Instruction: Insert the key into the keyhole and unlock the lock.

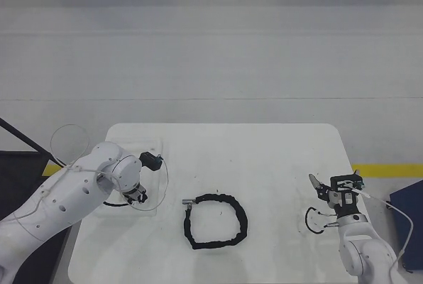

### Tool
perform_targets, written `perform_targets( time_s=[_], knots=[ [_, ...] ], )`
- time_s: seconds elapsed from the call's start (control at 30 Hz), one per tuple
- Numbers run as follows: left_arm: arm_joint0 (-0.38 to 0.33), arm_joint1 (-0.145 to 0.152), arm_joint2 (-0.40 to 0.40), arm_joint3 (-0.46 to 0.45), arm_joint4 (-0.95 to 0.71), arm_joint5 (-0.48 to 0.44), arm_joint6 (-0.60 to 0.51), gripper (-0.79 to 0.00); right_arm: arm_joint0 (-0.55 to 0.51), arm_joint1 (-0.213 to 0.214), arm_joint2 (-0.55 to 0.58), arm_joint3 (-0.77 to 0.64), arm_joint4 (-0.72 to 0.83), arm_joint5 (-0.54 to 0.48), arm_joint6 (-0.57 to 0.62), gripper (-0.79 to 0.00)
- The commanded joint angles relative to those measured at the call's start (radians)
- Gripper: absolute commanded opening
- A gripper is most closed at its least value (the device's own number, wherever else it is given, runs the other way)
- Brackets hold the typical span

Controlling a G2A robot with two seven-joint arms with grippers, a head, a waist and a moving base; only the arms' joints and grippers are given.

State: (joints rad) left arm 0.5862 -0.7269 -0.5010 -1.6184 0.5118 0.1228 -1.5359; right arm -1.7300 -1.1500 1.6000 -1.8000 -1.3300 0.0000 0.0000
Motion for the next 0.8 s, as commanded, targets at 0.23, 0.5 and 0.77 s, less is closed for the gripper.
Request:
perform_targets(
  time_s=[0.23,0.5,0.77],
  knots=[
    [-0.014,-0.001,0.025,0.008,-0.014,0.005,0.0,-0.616,0.0,0.0,0.0,0.0,0.0,0.0,0.0,0.0],
    [-0.019,-0.007,0.041,0.025,-0.006,0.002,0.0,-0.659,0.0,0.0,0.0,0.0,0.0,0.0,0.0,0.0],
    [-0.024,-0.01,0.046,0.031,0.003,0.0,0.0,-0.785,0.0,0.0,0.0,0.0,0.0,0.0,0.0,0.0]
  ],
)
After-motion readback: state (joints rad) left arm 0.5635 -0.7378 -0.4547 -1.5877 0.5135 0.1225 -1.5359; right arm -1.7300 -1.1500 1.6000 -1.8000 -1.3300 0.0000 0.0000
